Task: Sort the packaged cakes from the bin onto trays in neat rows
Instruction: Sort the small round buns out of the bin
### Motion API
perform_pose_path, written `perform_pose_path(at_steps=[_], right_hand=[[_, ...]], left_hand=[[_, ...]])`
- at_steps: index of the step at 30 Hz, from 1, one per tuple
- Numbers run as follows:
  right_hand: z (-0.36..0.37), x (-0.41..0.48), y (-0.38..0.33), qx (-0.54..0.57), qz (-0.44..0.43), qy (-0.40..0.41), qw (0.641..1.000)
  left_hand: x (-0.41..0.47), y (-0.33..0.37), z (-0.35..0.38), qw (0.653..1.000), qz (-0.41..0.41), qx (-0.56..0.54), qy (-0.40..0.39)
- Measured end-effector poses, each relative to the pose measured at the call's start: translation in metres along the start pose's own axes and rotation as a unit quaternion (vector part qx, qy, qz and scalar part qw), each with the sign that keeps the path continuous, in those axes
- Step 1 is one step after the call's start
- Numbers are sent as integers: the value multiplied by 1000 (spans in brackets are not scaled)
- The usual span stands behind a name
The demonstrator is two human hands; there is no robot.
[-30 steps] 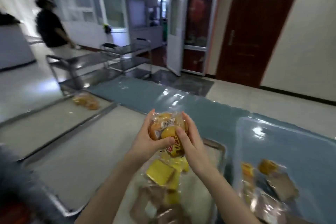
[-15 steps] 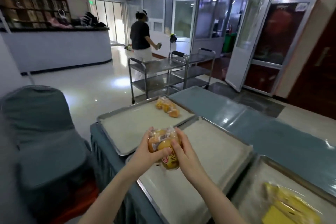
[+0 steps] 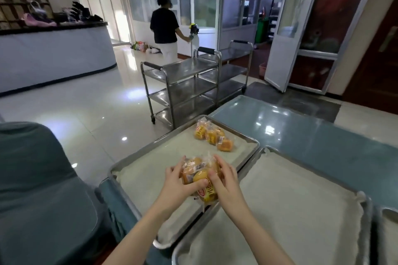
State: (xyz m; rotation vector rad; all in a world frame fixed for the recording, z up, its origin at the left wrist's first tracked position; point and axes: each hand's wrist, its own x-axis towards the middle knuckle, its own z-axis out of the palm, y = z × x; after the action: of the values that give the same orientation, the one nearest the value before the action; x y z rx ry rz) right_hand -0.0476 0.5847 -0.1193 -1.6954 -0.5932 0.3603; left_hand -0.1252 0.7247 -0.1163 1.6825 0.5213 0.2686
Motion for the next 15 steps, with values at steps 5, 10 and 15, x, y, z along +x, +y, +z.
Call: perform_pose_path(at_steps=[5,10,15], right_hand=[[19,76,32,-27,55,25,998],[38,130,57,-26,102,41,994],[46,184,81,-50,139,88,985]], left_hand=[[88,-21,-17,998,-54,27,-33],[150,-35,-25,995,-74,0,-62],[224,-47,-24,989,-83,-18,-122]])
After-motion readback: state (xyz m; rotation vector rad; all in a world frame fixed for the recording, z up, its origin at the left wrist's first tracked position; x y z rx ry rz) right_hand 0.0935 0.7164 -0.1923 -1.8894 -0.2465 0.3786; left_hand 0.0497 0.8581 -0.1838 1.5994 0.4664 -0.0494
